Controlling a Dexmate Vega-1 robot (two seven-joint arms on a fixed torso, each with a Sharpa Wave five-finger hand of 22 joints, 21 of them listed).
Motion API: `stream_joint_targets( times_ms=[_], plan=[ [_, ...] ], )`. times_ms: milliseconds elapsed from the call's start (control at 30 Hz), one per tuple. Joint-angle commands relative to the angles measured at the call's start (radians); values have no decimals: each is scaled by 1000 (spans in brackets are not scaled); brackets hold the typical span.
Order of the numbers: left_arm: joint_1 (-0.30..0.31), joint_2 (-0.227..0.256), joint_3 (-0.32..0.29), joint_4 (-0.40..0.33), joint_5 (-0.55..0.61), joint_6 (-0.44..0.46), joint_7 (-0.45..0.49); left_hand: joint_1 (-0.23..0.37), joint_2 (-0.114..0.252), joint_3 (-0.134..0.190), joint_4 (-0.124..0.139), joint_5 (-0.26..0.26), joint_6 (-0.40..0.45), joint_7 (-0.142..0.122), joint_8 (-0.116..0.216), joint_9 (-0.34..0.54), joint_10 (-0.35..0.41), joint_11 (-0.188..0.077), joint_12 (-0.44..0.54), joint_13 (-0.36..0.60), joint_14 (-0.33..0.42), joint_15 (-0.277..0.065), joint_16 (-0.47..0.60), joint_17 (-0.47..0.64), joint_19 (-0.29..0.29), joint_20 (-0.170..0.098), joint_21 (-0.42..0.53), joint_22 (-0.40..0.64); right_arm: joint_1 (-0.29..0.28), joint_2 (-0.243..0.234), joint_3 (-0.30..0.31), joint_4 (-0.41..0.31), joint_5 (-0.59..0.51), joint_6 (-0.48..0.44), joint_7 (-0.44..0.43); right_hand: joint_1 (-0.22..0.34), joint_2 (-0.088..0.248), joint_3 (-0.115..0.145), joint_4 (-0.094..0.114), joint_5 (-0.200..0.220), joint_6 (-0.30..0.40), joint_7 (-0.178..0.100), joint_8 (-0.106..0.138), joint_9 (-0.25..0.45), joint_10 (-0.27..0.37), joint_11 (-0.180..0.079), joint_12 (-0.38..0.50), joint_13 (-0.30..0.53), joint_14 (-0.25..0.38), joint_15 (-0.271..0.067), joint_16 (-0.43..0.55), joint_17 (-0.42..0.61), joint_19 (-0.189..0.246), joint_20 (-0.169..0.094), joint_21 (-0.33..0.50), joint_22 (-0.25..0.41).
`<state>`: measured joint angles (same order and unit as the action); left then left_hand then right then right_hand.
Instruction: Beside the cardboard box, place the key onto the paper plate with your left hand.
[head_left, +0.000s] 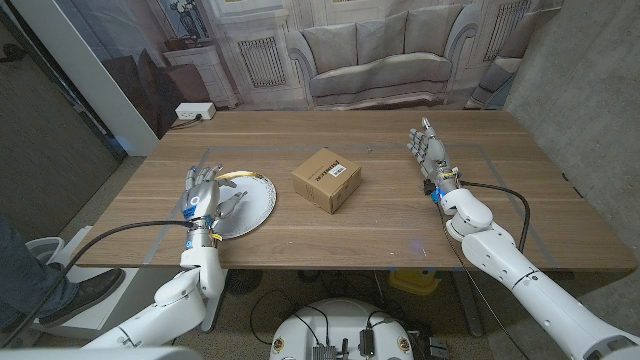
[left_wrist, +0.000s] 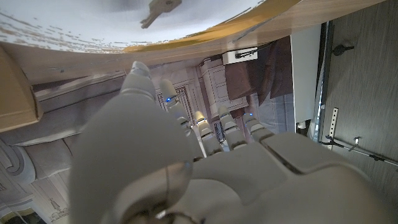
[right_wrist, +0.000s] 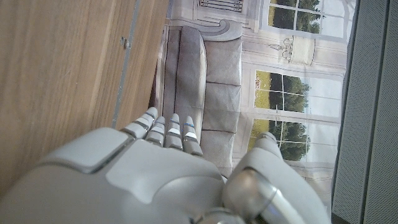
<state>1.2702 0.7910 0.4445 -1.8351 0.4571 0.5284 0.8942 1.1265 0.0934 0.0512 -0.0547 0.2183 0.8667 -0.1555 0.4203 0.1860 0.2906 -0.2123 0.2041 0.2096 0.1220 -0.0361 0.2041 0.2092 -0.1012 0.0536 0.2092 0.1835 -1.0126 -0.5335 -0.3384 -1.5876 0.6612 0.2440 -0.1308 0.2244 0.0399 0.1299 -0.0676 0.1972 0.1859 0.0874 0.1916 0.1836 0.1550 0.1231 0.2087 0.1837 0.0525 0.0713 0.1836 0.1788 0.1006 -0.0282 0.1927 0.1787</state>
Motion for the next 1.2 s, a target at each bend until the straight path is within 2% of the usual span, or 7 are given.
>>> stream_joint_targets(
  times_ms=[33,533,767,800,900,1133,1200],
  plan=[
    [9,9,-27,-21,-18,-39,-2,-11,-4,-4,4,7,-10,-5,-6,1,0,1,7,1,7,-85,4,-1,-8,-1,-4,3,4,2,-3,1,-2,0,-1,4,6,-1,-6,-3,7,-5,3,5,7,3,4,3,4,6,2,3,4,7,5,3],
    [29,26,-72,-73,-40,-46,-37,-51,-13,-20,25,12,-32,-24,-24,1,-7,2,5,2,3,-74,3,-1,-17,2,-5,4,8,9,-6,7,-5,2,-4,4,7,-2,-7,-3,7,-6,3,5,6,1,4,3,4,5,1,3,5,7,5,3],
    [45,46,-97,-122,-49,-31,-79,-76,-16,-30,38,18,-76,-43,-50,3,-24,2,0,2,-5,-63,0,-1,-24,9,-6,4,8,13,-8,9,-8,5,-7,4,8,-2,-7,-3,7,-5,3,5,6,0,4,3,4,5,1,3,4,7,5,3],
    [46,51,-99,-124,-49,-38,-82,-83,-17,-33,42,20,-98,-49,-62,3,-28,4,-1,2,-7,-61,0,-1,-25,9,-6,4,8,14,-8,9,-8,6,-8,4,8,-2,-7,-3,7,-6,3,5,6,0,4,3,4,5,2,3,4,7,5,3],
    [49,53,-105,-135,-48,-30,-92,-97,-17,-38,48,27,-178,-46,-100,7,-40,13,-2,2,-9,-58,0,-2,-30,15,-5,5,8,15,-9,9,-10,8,-10,4,8,-2,-7,-3,8,-5,3,5,6,0,4,3,3,5,1,3,4,7,5,3],
    [55,61,-119,-156,-51,-22,-120,-109,-17,-43,55,33,-249,-60,-134,11,-66,36,-6,3,-22,-44,-4,-2,-36,20,-5,5,7,16,-10,7,-12,6,-14,4,8,-2,-8,-3,8,-7,3,5,6,1,4,3,4,5,2,3,4,6,5,3],
    [60,65,-126,-152,-59,-46,-120,-115,-16,-45,58,34,-280,-58,-148,12,-75,37,-7,3,-24,-43,-4,-2,-38,21,-4,6,8,16,-10,7,-12,5,-14,4,8,-3,-8,-3,8,-7,4,5,6,0,4,3,4,5,2,3,4,7,5,3]
  ],
)
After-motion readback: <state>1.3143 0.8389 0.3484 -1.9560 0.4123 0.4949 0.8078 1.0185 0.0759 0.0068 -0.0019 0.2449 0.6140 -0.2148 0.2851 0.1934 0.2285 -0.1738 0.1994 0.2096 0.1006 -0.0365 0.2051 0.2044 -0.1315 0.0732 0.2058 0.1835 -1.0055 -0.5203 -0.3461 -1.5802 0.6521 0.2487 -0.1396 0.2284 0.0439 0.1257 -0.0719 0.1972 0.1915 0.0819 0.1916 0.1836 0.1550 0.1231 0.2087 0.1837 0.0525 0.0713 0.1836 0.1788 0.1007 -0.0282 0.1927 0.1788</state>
